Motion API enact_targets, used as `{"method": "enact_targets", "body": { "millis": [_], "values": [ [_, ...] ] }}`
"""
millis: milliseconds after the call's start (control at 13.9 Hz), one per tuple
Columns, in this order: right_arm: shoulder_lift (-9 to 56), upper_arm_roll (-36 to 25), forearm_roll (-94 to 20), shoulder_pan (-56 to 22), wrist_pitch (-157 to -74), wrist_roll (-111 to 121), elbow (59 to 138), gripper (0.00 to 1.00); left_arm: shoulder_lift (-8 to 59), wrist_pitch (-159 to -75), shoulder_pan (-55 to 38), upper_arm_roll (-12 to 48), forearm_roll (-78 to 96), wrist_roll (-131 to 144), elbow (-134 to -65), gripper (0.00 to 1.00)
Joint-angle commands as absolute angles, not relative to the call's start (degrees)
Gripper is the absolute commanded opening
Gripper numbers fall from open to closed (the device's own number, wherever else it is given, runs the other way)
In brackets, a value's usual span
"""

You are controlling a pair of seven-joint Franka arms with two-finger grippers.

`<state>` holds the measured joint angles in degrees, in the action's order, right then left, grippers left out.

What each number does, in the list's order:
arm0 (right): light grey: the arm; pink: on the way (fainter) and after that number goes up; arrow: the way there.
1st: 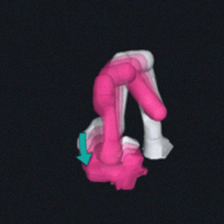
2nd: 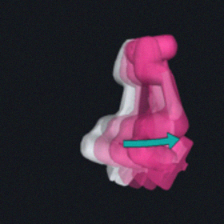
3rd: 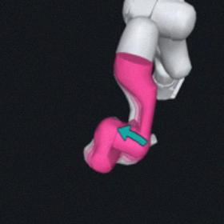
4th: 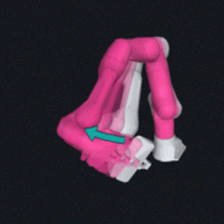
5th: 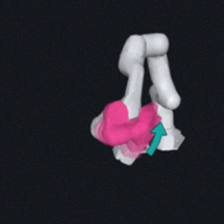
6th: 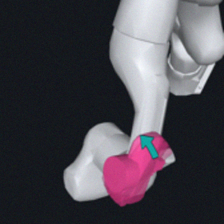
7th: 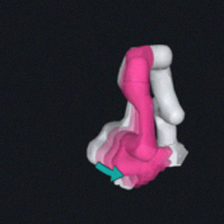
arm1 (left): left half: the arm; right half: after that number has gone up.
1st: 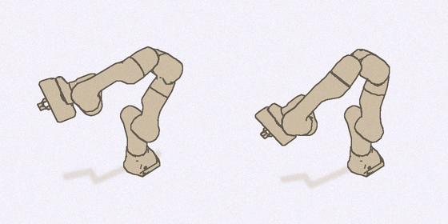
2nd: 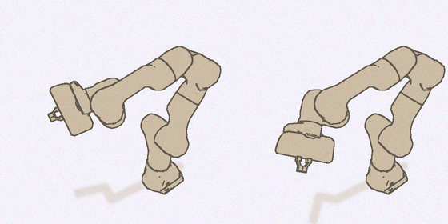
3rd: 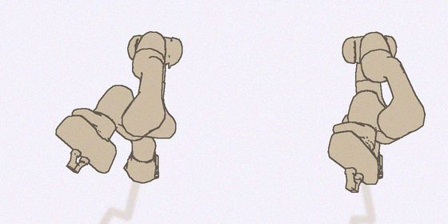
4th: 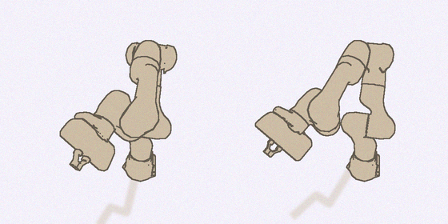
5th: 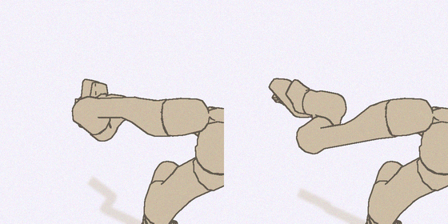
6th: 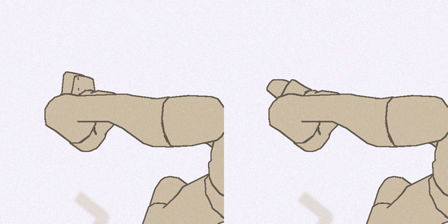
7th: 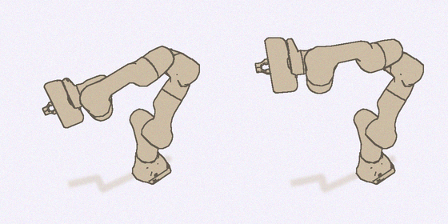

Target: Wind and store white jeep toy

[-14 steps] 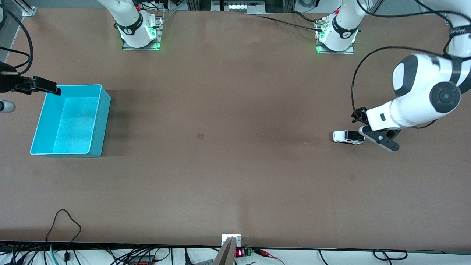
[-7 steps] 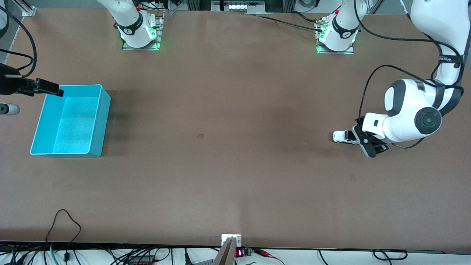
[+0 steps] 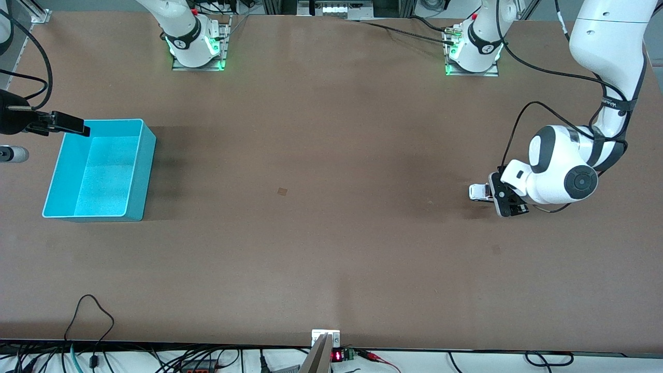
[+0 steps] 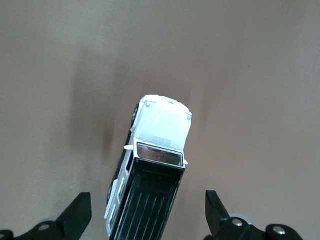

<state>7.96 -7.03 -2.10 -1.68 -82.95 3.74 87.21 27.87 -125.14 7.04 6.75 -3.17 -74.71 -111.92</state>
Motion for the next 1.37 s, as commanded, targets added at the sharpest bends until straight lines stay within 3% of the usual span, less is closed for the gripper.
{"method": "enact_targets", "body": {
  "millis": [0,288,865,1297],
  "values": [
    [8.3,-6.9,-3.0,-1.3,-81.9,4.3,86.1,1.0,27.2,-127.7,7.7,7.3,-4.4,-77.1,-114.2,1.0],
    [8.3,-6.9,-3.0,-1.2,-81.9,4.3,86.2,1.0,27.2,-133.1,7.7,7.3,-4.4,-80.8,-117.9,0.99],
    [8.4,-6.9,-3.0,-1.4,-81.9,4.2,86.4,1.0,26.7,-136.1,7.7,7.8,-5.5,-90.4,-117.8,0.42],
    [8.4,-6.9,-3.1,-1.1,-81.9,4.3,86.4,1.0,25.8,-136.1,8.7,7.8,-4.8,-88.0,-118.0,0.26]
  ]
}}
